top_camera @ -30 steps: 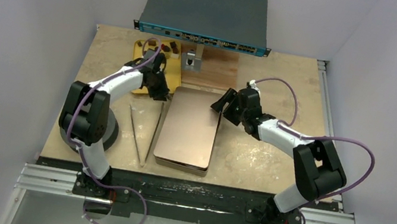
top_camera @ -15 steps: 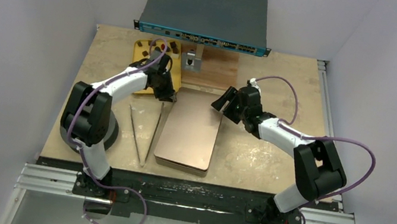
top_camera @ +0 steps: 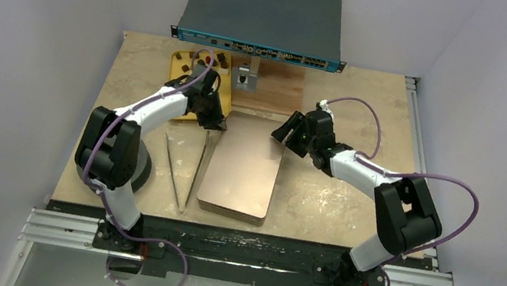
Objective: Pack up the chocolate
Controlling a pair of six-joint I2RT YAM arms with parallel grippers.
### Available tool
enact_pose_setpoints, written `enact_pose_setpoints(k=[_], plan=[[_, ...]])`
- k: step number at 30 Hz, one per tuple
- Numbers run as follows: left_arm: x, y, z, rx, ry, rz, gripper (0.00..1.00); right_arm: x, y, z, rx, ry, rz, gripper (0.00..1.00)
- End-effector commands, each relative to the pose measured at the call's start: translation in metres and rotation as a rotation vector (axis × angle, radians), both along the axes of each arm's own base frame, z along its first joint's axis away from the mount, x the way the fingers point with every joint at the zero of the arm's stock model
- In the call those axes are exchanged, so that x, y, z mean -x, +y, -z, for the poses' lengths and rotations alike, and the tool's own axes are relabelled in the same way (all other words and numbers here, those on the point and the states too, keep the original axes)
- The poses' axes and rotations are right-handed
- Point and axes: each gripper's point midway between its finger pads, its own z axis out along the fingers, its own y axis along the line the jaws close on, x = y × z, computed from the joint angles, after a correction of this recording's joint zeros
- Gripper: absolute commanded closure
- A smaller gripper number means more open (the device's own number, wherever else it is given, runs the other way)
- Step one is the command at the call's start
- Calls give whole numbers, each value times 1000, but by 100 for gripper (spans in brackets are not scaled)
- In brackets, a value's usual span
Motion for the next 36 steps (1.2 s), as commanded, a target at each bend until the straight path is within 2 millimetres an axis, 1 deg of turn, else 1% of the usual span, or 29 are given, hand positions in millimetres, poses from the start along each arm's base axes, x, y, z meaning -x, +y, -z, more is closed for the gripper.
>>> enact_pose_setpoints(k=[1,6,14,18,24,31,36], plan=[[-2,-8,-25,46,-69,13,82,-5,6,-5,-8,-20,-22,40],[0,-7,-23,39,-60,14,82,-3,4,-1,0,-8,-18,43],[5,-6,-16,30,-49,14,82,1,-2,14,29,24,-5,52],[6,-6,-13,29,-44,15,82,5,-4,21,37,36,1,55],[7,-4,-16,19,-50,9,82,8,-7,32,50,58,8,59],[13,5,-22,-15,-69,3,81,13,-10,39,56,66,7,64],[18,6,-25,-11,-76,8,80,14,-12,41,64,70,13,66]])
